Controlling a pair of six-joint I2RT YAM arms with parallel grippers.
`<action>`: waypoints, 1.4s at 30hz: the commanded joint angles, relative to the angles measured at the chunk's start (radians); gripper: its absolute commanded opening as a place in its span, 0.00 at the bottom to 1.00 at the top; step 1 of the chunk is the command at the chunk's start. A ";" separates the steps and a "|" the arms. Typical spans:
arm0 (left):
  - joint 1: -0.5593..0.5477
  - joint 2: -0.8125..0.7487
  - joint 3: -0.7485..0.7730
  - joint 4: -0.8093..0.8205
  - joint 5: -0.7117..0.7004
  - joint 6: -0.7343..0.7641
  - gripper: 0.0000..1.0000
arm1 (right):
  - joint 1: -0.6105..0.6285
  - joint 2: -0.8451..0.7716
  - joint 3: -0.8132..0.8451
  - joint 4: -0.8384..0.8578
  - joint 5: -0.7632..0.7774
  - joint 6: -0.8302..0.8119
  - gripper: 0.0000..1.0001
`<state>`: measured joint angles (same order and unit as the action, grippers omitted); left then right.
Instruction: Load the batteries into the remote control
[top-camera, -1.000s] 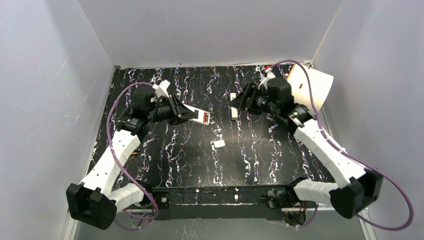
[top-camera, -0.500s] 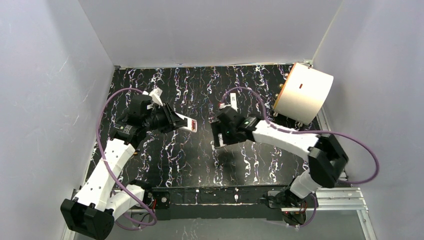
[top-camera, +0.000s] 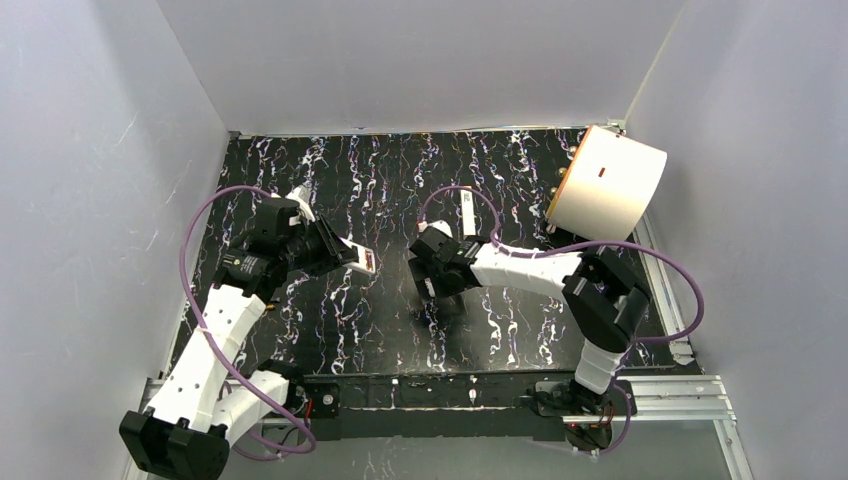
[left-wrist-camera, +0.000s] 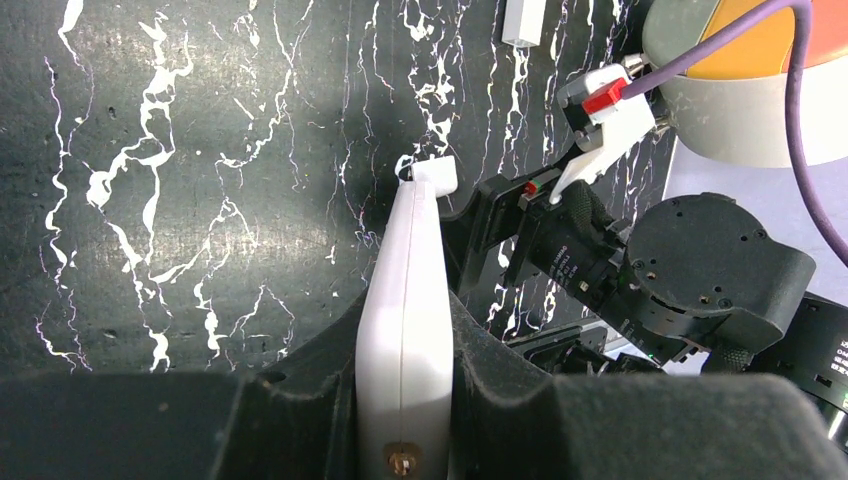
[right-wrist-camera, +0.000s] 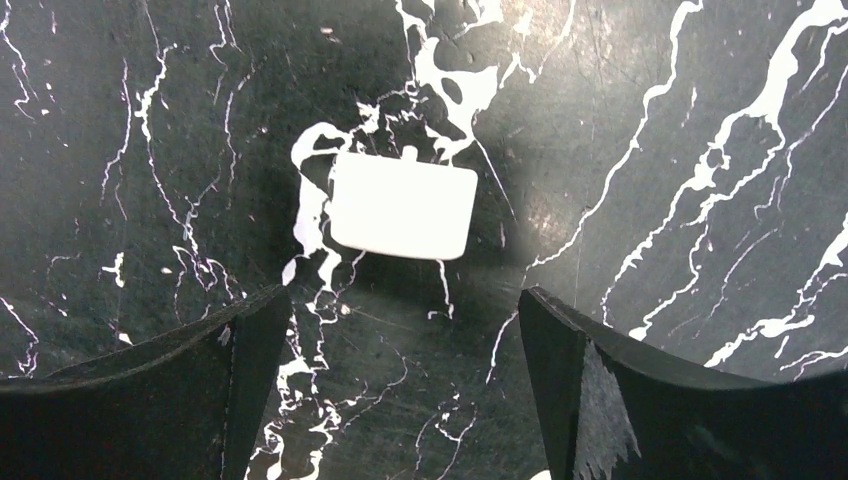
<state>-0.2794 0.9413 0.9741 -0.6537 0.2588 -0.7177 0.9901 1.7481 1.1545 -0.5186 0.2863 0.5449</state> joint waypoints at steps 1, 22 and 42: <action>0.006 -0.018 -0.013 0.002 -0.003 -0.004 0.00 | 0.002 0.033 0.060 0.038 0.038 -0.036 0.92; 0.007 -0.014 -0.026 0.030 0.021 -0.032 0.00 | -0.010 0.108 0.058 0.012 0.058 0.068 0.76; 0.007 0.007 -0.019 0.039 0.030 -0.031 0.00 | -0.027 0.155 0.080 -0.027 0.095 0.034 0.62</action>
<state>-0.2768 0.9478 0.9474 -0.6289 0.2707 -0.7452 0.9680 1.8614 1.2175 -0.4999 0.3260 0.6025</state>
